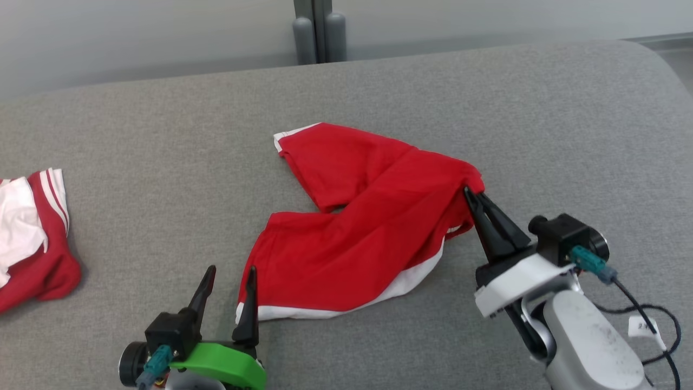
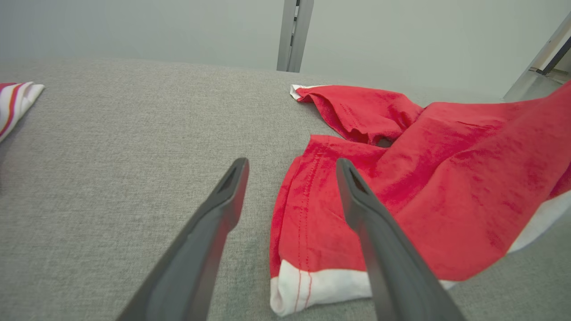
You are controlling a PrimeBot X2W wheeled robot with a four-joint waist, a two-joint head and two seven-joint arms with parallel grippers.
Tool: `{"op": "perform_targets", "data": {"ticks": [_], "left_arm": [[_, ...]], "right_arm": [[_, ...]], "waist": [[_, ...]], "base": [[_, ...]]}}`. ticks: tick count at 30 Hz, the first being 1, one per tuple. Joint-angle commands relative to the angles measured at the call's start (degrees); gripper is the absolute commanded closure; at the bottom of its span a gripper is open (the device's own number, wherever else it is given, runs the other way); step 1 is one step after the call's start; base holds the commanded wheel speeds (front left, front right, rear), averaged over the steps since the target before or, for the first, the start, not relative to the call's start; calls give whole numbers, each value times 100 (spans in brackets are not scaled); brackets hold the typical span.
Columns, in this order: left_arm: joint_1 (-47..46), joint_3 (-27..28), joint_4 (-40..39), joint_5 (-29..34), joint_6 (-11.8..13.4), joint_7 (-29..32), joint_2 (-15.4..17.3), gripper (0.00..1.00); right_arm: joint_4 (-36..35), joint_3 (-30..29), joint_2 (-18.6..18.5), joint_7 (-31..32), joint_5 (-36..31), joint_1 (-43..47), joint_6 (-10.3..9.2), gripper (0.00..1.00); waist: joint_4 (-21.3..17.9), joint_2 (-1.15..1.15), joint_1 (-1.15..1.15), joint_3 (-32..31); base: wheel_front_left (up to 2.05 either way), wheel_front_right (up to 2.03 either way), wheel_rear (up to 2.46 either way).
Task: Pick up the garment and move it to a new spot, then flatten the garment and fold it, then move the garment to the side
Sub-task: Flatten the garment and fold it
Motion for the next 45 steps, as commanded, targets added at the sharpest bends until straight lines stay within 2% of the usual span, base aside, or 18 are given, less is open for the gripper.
{"op": "perform_targets", "data": {"ticks": [1,9,15,19,20,21,22,23,28,35,38,45], "left_arm": [[-137,-35,-18,-9,-20,6,17,0],[-529,-168,9,-64,-39,6,16,0],[-649,-163,28,-89,-47,6,16,0],[-695,-150,46,-86,-43,6,16,0],[-688,-136,50,-76,-44,6,16,0],[-674,-121,56,-61,-44,6,16,0],[-667,-109,62,-47,-44,6,17,0],[-655,-107,61,-28,-44,6,14,0],[-485,27,108,40,-44,6,18,0],[-203,328,121,186,13,6,16,0],[-38,411,154,236,44,6,17,0],[298,435,226,322,70,6,17,0]], "right_arm": [[164,0,-43,-13,-117,-295,-8,100],[1772,-112,-135,29,-735,-1554,-8,100],[2839,-317,-162,-1,-1028,-1967,-8,100],[3238,-588,-171,-7,-1176,-2026,-8,100],[3271,-646,-163,-2,-1198,-2002,-9,96],[3290,-703,-166,-3,-1234,-1960,-9,66],[3258,-756,-163,-4,-1259,-1925,-9,51],[3190,-816,-143,-5,-1266,-1865,-9,0],[2441,-1149,-7,-11,-1213,-1447,-9,0],[1211,-1321,135,-12,-1288,-465,-9,0],[1009,-1361,207,-12,-1258,-34,-8,0],[1021,-1403,266,-13,-1172,533,-8,0]], "waist": [[176,0,0,286],[542,0,0,823],[653,0,0,942],[631,0,0,949],[611,0,0,933],[585,0,0,913],[561,0,0,890],[536,0,0,856],[408,0,0,575],[259,0,0,78],[206,0,0,-150],[162,0,0,-503]], "base": [[0,0,0],[0,0,0],[0,0,0],[0,0,0],[0,0,0],[0,0,0],[0,0,0],[0,0,0],[0,0,0],[0,0,0],[0,0,0],[0,0,0]]}}
